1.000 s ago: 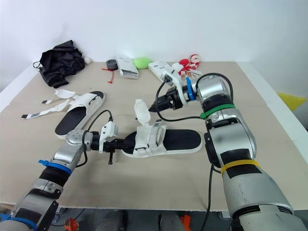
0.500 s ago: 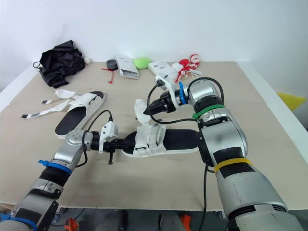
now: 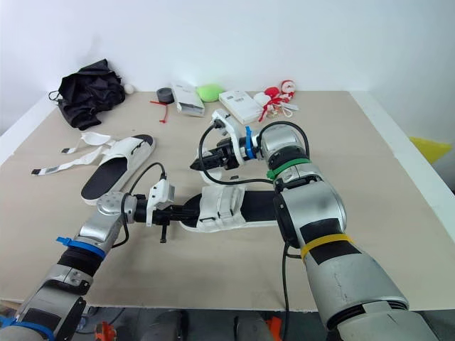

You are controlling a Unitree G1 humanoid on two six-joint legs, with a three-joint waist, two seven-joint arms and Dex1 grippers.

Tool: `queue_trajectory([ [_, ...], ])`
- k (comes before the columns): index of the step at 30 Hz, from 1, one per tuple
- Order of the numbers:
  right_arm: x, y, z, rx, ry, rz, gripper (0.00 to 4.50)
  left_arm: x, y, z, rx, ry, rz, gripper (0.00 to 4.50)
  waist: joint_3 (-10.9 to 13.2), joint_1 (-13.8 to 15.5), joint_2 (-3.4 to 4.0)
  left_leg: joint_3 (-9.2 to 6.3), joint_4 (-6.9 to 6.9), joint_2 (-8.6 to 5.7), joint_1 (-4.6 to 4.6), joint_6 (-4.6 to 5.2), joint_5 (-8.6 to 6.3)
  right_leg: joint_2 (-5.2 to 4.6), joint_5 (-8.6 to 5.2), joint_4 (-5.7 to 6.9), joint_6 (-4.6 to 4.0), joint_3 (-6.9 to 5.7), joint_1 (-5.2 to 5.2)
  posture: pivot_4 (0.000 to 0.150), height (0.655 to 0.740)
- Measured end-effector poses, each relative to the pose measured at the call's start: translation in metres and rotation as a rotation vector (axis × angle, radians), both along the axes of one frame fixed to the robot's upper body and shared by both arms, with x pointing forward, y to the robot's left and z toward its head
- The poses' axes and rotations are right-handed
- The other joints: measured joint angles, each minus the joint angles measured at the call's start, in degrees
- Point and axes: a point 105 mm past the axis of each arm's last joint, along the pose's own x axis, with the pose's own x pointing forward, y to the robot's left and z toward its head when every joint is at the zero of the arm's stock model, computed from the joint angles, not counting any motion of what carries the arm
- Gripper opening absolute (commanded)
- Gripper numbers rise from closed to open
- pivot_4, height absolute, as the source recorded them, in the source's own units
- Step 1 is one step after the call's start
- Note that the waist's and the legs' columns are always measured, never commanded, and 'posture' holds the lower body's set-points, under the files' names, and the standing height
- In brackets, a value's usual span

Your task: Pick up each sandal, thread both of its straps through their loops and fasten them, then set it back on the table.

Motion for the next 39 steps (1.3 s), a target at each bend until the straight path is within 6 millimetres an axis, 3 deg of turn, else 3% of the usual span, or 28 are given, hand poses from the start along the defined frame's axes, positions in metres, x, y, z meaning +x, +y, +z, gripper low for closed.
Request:
queue_trajectory([
  [3,0.003,0.004,0.007,0.049,-0.006,-0.029,1.93,0.000,0.000,0.000,-0.001,-0.002,0.003,0.00,0.0,0.0,0.00,0.00,0.00,0.00,0.00,0.00,0.00,-0.01,0.00,0.00,0.00,0.00,0.00,0.150,0.7380],
  [6,0.004,0.005,0.014,0.113,0.002,-0.042,0.64,-0.001,0.000,0.000,-0.002,-0.003,0.003,0.00,0.0,0.0,0.00,0.01,0.00,0.00,0.00,0.00,0.00,0.00,0.00,0.00,0.00,0.00,0.00,0.150,0.7380],
  [9,0.005,0.005,0.020,0.151,0.002,-0.052,0.10,0.000,0.000,0.000,-0.002,-0.004,0.005,0.00,0.0,0.0,0.00,0.01,0.00,0.00,0.00,0.00,0.00,-0.01,0.00,0.00,0.00,0.00,0.00,0.150,0.7380],
  [16,0.004,-0.003,0.024,0.163,0.008,-0.036,0.10,0.000,0.000,0.000,-0.003,-0.004,0.005,0.00,0.0,0.0,0.00,0.01,0.00,-0.01,-0.01,0.00,0.00,-0.01,0.00,0.00,0.00,0.00,0.00,0.150,0.7380],
  [19,-0.004,-0.008,0.023,0.134,-0.112,0.072,0.10,0.000,-0.002,0.000,-0.007,-0.002,0.003,0.00,0.0,0.1,-0.03,-0.02,0.01,-0.02,-0.04,0.00,0.00,-0.01,-0.03,-0.02,0.05,-0.01,0.02,0.150,0.7380],
  [22,-0.027,-0.024,0.005,0.052,-0.268,0.239,0.10,-0.001,-0.004,0.000,-0.012,0.002,-0.003,0.00,0.0,0.3,-0.07,-0.05,0.05,-0.08,-0.12,-0.03,-0.02,-0.05,-0.08,-0.04,0.17,-0.01,0.03,0.150,0.7380],
  [25,-0.045,-0.033,-0.021,-0.005,-0.375,0.287,0.10,0.001,-0.003,0.000,-0.012,0.009,-0.004,0.00,0.0,0.2,0.00,-0.02,0.09,-0.10,-0.11,-0.03,-0.01,-0.06,-0.05,-0.02,0.17,0.04,0.02,0.150,0.7380],
  [32,-0.067,-0.019,0.008,0.075,-0.767,0.300,0.10,0.003,-0.007,-0.001,-0.018,0.023,-0.008,0.00,0.0,0.5,-0.08,-0.08,0.15,-0.13,-0.08,-0.09,0.05,-0.07,-0.01,-0.06,0.19,0.01,0.13,0.150,0.7380],
  [39,-0.080,-0.028,0.012,-0.010,-1.038,0.305,0.10,0.002,-0.006,0.000,-0.015,0.021,-0.021,0.00,0.0,0.5,-0.20,-0.09,0.06,-0.14,-0.11,-0.09,0.04,-0.07,-0.08,-0.10,0.19,0.03,0.08,0.150,0.7380],
])
